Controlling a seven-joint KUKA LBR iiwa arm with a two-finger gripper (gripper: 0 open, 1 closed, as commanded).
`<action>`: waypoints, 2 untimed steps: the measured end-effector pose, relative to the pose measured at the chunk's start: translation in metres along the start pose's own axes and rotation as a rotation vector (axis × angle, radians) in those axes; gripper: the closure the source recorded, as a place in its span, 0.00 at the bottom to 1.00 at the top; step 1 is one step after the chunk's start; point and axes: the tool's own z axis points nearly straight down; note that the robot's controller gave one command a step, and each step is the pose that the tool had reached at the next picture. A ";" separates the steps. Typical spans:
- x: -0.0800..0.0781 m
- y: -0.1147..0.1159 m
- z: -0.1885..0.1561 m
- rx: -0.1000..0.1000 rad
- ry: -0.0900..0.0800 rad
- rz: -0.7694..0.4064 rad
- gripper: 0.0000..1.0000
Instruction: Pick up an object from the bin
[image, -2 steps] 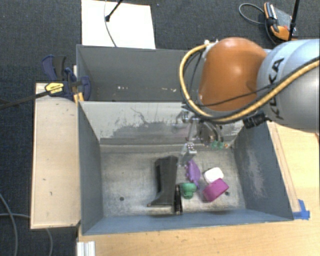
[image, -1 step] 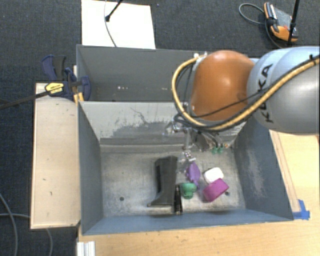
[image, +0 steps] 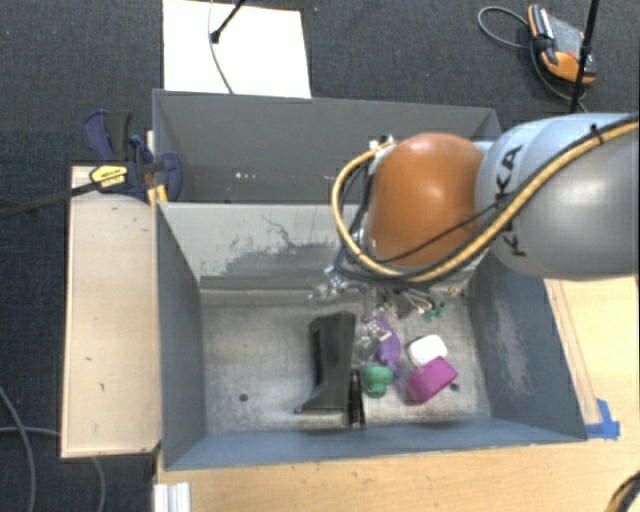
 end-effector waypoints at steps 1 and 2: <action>0.017 -0.019 0.019 0.000 0.000 -0.056 0.00; -0.007 -0.013 0.070 0.007 -0.015 -0.303 0.00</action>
Offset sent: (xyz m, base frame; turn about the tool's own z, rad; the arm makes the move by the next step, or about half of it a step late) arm 0.0123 -0.0042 -0.0898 -0.3282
